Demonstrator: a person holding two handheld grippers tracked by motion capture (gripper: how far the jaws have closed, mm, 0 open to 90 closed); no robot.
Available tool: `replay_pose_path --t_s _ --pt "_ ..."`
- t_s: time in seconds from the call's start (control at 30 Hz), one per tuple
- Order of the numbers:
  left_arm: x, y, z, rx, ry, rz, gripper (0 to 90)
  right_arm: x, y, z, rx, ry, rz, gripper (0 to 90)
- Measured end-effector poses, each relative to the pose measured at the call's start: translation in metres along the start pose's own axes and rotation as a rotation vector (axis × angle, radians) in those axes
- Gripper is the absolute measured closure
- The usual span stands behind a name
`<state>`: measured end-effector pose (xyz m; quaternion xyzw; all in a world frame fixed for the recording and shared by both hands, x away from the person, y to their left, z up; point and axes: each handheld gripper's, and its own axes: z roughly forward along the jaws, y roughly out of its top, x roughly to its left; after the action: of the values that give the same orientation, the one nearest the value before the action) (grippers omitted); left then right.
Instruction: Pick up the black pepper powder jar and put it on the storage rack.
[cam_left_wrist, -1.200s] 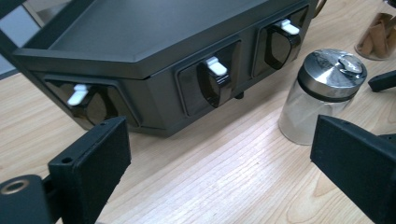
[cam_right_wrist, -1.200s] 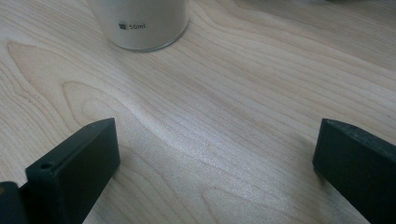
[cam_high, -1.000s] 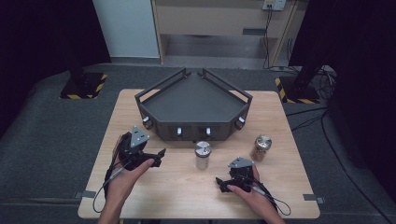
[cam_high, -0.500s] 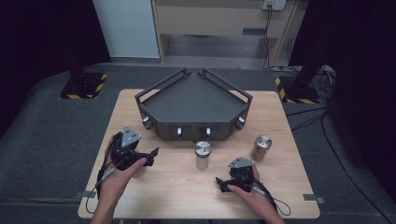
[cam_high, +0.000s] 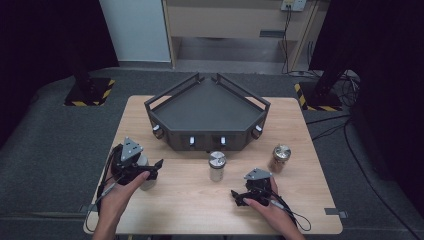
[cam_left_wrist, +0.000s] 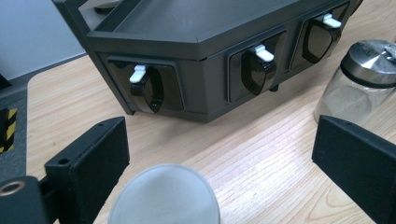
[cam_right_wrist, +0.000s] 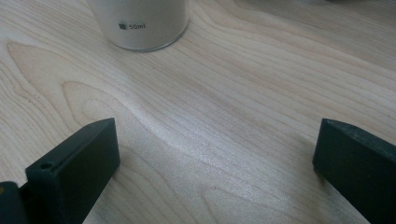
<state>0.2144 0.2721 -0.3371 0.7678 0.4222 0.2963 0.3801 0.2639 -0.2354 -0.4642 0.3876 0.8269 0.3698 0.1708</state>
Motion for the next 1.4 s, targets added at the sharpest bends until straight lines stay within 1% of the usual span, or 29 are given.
replay_pose_path --t_s 0.13,0.27,0.43,0.53,0.73,0.87,1.03,1.4 --pt "0.005 -0.007 -0.004 -0.014 0.009 -0.018 2.7 0.0 0.0 0.0 0.0 0.0 0.0 0.6" --pt "0.01 -0.013 -0.007 -0.012 0.022 -0.018 2.8 0.0 0.0 0.0 0.0 0.0 0.0 0.6" --pt "0.013 -0.022 -0.006 -0.018 0.032 -0.023 2.6 0.0 0.0 0.0 0.0 0.0 0.0 0.6" --pt "0.014 -0.026 -0.004 -0.019 0.038 -0.022 2.6 0.0 0.0 0.0 0.0 0.0 0.0 0.6" --pt "0.014 -0.036 0.0 -0.023 0.036 -0.033 2.5 0.0 0.0 0.0 0.0 0.0 0.0 0.6" --pt "0.012 -0.038 0.002 -0.009 0.036 -0.032 2.5 0.0 0.0 0.0 0.0 0.0 0.0 0.6" --pt "0.011 -0.04 0.011 0.013 0.038 -0.029 2.5 0.0 0.0 0.0 0.0 -0.001 0.0 0.6" --pt "0.01 -0.05 0.022 0.019 0.038 -0.047 4.3 0.0 0.0 0.0 0.001 -0.001 0.0 0.6"
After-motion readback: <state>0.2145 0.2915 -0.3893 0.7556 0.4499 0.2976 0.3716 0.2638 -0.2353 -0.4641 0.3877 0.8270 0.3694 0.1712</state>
